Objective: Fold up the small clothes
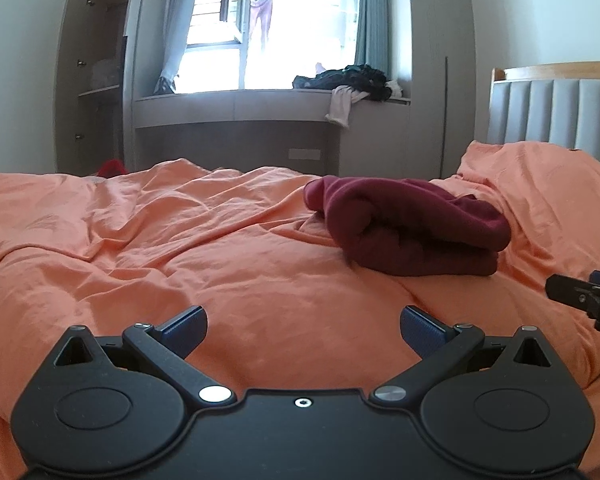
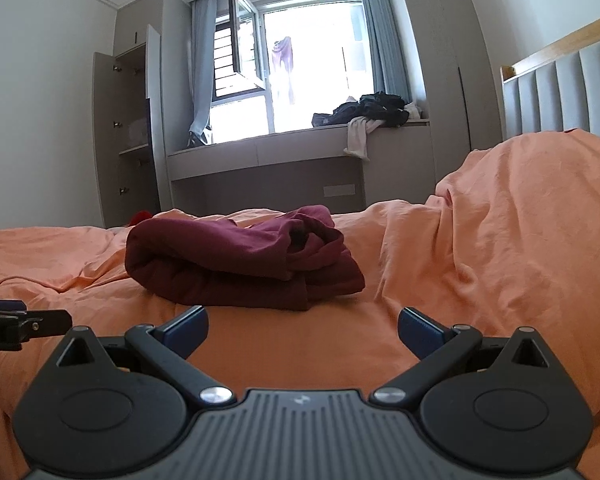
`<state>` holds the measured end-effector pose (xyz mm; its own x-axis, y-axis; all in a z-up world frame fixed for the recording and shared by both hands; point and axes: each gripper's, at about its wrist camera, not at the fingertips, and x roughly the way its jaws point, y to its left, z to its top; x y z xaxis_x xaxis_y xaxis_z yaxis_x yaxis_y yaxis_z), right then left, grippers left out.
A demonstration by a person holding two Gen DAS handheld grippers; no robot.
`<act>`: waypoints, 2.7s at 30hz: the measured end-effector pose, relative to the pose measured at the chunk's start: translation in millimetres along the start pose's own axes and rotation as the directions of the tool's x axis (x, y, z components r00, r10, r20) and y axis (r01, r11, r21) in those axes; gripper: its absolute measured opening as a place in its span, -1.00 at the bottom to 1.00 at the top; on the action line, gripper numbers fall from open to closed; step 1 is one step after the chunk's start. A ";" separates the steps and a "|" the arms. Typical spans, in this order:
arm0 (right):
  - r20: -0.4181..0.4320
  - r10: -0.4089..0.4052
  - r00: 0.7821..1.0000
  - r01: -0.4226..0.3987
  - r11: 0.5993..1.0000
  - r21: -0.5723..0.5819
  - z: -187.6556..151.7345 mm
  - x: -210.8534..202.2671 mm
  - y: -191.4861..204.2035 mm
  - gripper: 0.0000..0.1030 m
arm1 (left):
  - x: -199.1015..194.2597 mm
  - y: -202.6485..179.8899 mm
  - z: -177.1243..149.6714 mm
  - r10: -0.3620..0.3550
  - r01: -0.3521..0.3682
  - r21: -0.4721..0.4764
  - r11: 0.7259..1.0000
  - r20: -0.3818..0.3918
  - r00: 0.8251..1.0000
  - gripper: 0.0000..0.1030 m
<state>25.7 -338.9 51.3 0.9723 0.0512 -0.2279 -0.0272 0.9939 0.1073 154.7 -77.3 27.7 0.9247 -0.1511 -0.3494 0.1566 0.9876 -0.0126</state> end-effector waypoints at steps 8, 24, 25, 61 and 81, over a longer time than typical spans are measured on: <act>-0.004 0.001 1.000 -0.001 1.000 0.002 -0.5 -1.1 -0.8 0.99 | 3.6 -1.5 -3.7 0.026 -0.025 0.009 1.000 -0.026 0.999 0.99; -0.011 0.006 1.000 -0.006 1.000 0.000 -1.8 0.7 0.4 0.99 | 6.4 -4.9 -5.9 0.024 -0.023 0.026 0.999 -0.032 0.999 0.99; -0.012 0.005 1.000 -0.005 1.000 -0.002 -1.8 0.9 0.4 0.99 | 6.4 -5.0 -6.0 0.024 -0.023 0.026 0.999 -0.031 0.999 0.99; -0.050 -0.010 0.999 0.010 1.000 0.001 -4.2 5.1 -3.0 0.99 | 10.7 -10.6 -8.6 0.048 -0.046 0.045 0.998 -0.049 0.998 0.99; -0.066 -0.011 0.998 0.010 1.000 -0.006 -7.2 9.9 -0.1 0.99 | 1.6 -8.1 -2.5 0.131 -0.130 0.051 0.990 -0.006 0.991 0.99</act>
<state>33.6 -337.8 42.1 0.9550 0.0470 -0.2928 -0.0187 0.9949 0.0987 154.1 -85.4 24.9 0.9353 -0.0205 -0.3534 0.0523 0.9954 0.0808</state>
